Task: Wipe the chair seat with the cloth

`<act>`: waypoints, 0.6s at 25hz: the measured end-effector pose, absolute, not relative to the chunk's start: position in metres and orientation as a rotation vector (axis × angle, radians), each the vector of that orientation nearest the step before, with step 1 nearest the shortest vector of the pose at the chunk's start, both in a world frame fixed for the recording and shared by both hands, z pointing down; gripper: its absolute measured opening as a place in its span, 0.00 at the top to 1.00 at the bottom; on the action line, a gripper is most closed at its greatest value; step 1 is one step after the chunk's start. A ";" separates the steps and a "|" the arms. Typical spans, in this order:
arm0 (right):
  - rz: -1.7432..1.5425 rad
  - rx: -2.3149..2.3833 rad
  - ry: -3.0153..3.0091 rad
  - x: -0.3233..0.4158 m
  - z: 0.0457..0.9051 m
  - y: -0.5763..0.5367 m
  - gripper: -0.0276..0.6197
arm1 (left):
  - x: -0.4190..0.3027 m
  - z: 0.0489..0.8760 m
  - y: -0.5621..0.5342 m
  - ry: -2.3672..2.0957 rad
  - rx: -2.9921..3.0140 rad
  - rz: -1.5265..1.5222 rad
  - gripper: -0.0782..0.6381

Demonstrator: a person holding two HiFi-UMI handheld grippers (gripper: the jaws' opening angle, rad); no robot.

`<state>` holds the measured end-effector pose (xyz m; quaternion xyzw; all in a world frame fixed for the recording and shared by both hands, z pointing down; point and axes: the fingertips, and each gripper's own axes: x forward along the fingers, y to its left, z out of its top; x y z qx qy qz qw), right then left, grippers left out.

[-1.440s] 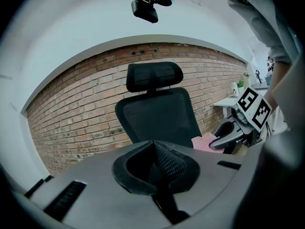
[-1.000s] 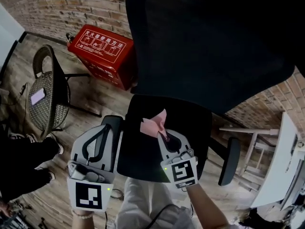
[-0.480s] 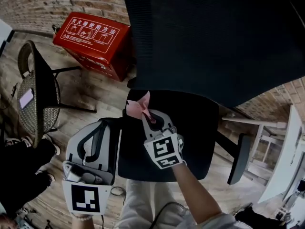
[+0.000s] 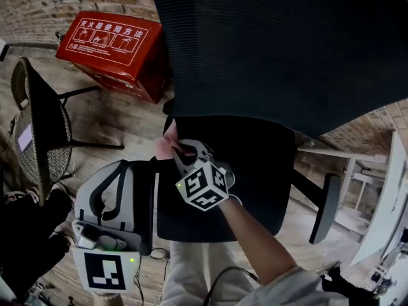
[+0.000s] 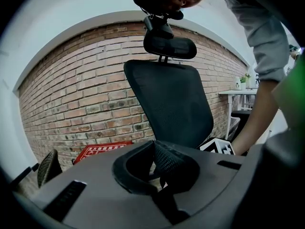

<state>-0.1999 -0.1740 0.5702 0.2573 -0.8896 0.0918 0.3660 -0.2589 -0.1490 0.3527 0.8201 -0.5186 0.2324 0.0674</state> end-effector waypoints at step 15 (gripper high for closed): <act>0.310 0.780 -2.123 -0.135 0.612 -0.194 0.87 | -0.218 0.365 -0.164 -1.488 2.529 0.712 0.87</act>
